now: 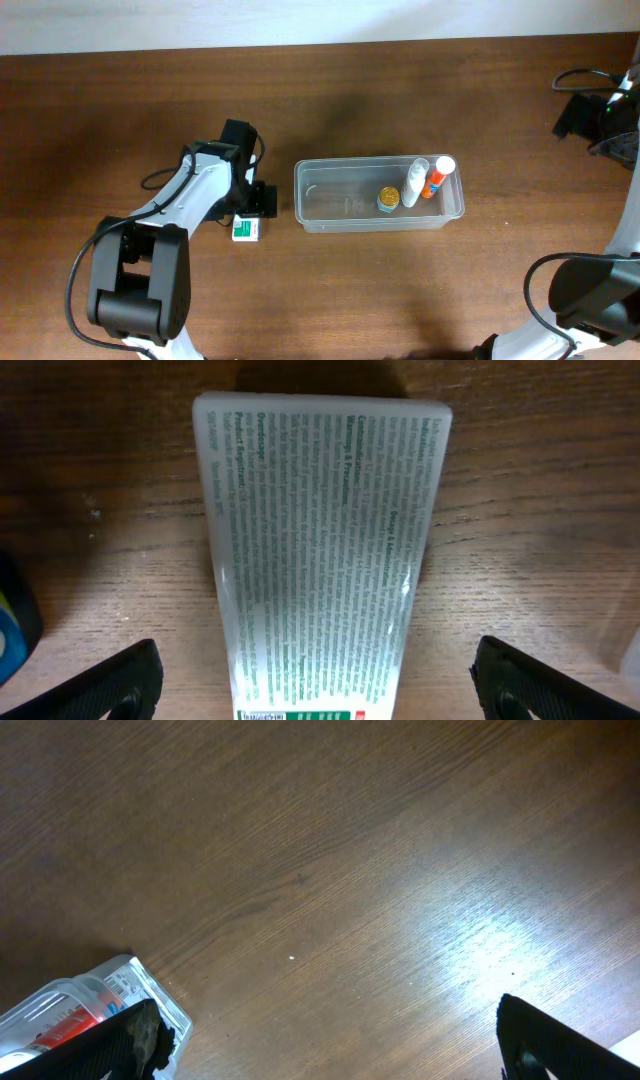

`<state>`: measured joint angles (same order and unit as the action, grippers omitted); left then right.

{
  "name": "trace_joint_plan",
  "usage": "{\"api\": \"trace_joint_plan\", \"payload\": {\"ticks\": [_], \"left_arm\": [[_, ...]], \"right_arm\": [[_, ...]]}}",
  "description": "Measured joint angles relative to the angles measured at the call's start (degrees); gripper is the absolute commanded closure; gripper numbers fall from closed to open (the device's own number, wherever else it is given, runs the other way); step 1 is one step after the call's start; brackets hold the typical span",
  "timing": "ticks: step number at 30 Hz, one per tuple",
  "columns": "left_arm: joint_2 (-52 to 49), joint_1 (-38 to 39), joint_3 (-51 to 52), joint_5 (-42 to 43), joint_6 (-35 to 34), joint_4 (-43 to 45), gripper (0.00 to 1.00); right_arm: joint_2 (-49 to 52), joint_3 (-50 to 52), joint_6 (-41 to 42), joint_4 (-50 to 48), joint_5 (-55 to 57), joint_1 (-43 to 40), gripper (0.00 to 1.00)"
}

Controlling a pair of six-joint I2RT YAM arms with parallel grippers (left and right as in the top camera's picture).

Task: Pack container
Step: 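Lower left gripper around the medicine box and close on it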

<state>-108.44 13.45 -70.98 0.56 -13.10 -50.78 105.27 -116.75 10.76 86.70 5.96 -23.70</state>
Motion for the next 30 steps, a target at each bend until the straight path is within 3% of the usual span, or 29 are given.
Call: {"api": "trace_joint_plan", "payload": {"ticks": [25,28,30], "left_arm": [[0.0,0.0,2.97,0.0,0.0,4.11,0.01],[0.0,0.0,2.97,0.0,0.04,4.15,0.11],[0.0,0.0,2.97,0.0,0.15,4.17,0.25]], "right_arm": [[0.0,0.0,0.02,0.0,0.02,0.0,0.02],[0.0,0.0,0.02,0.0,0.0,0.0,0.02],[0.0,0.0,-0.02,0.0,0.02,0.0,0.02]]}}
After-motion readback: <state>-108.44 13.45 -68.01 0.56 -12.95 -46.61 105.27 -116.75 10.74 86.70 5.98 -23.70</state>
